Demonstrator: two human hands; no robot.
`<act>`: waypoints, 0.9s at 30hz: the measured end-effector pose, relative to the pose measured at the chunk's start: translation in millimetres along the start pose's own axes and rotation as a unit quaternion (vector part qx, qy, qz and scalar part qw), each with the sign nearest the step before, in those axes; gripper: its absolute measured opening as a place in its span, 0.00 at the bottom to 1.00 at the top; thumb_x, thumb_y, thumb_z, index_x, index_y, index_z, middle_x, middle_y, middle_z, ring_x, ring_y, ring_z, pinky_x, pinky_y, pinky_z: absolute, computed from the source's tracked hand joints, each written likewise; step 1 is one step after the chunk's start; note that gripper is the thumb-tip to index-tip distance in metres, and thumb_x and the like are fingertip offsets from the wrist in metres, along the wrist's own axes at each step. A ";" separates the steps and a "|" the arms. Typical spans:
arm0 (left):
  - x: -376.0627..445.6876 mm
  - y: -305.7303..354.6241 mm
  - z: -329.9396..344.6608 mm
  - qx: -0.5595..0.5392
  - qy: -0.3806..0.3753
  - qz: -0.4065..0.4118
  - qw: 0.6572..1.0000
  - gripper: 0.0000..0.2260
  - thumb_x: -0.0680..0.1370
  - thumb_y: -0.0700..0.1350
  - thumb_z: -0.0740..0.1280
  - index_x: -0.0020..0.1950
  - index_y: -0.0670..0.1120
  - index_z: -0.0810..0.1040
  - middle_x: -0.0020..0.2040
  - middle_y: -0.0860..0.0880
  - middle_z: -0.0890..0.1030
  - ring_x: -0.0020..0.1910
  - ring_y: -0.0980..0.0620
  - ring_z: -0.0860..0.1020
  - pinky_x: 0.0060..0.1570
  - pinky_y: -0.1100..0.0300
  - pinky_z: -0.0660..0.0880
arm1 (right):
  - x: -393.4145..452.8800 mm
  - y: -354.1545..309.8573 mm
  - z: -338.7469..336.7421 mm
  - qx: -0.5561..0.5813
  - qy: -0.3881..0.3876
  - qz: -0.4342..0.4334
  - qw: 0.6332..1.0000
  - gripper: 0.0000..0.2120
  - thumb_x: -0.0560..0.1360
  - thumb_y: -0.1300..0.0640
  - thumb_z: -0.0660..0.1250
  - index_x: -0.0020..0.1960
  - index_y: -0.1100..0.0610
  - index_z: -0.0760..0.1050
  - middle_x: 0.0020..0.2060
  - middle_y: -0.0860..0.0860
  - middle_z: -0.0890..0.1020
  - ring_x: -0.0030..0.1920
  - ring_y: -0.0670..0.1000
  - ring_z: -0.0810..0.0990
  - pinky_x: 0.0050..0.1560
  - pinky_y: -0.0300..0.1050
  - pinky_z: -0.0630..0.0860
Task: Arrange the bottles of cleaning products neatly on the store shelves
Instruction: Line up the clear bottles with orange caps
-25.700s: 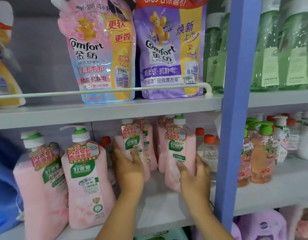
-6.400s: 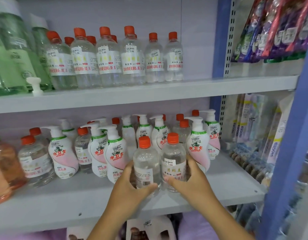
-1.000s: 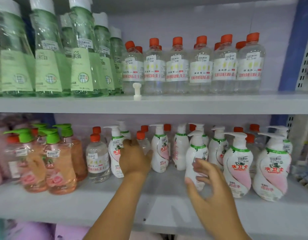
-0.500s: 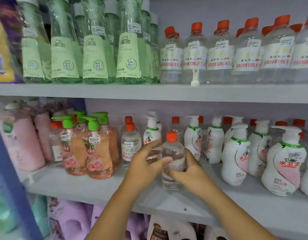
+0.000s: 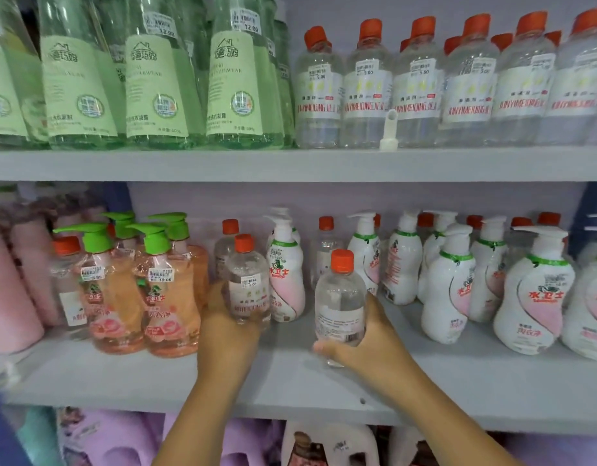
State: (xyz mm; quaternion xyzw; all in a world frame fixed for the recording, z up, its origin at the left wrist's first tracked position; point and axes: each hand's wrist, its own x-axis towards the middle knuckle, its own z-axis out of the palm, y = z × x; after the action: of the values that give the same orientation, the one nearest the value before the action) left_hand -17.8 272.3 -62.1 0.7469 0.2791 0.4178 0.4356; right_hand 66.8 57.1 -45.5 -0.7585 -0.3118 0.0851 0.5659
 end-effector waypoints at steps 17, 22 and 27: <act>-37.4 20.0 -6.6 -0.040 -0.193 -0.008 0.980 0.28 0.70 0.45 0.80 0.62 0.63 0.71 0.51 0.65 0.84 0.52 0.68 0.81 0.47 0.71 0.76 | -13.6 6.5 -18.3 0.023 -0.058 0.009 0.998 0.37 0.67 0.51 0.79 0.64 0.23 0.64 0.67 0.37 0.75 0.62 0.37 0.79 0.64 0.42 0.76; -64.1 44.2 2.5 -0.037 -0.163 -0.014 0.986 0.36 0.64 0.50 0.84 0.63 0.58 0.66 0.53 0.61 0.79 0.50 0.67 0.79 0.43 0.70 0.73 | -15.5 0.0 -23.9 0.002 -0.049 0.015 0.999 0.41 0.64 0.48 0.82 0.68 0.32 0.63 0.64 0.38 0.76 0.60 0.37 0.79 0.62 0.41 0.79; -83.6 55.9 11.1 -0.034 -0.139 -0.029 0.989 0.31 0.61 0.49 0.85 0.58 0.58 0.72 0.49 0.56 0.86 0.47 0.60 0.84 0.48 0.59 0.80 | -29.0 -10.9 -38.7 0.021 -0.059 0.037 0.997 0.30 0.68 0.59 0.80 0.65 0.45 0.73 0.52 0.40 0.85 0.49 0.35 0.84 0.45 0.29 0.77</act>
State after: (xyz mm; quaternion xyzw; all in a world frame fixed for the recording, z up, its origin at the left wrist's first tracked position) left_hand -46.6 176.5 -47.5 0.7744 0.2227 0.3060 0.5071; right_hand 58.5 11.2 -28.7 -0.7511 -0.3143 0.1571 0.5589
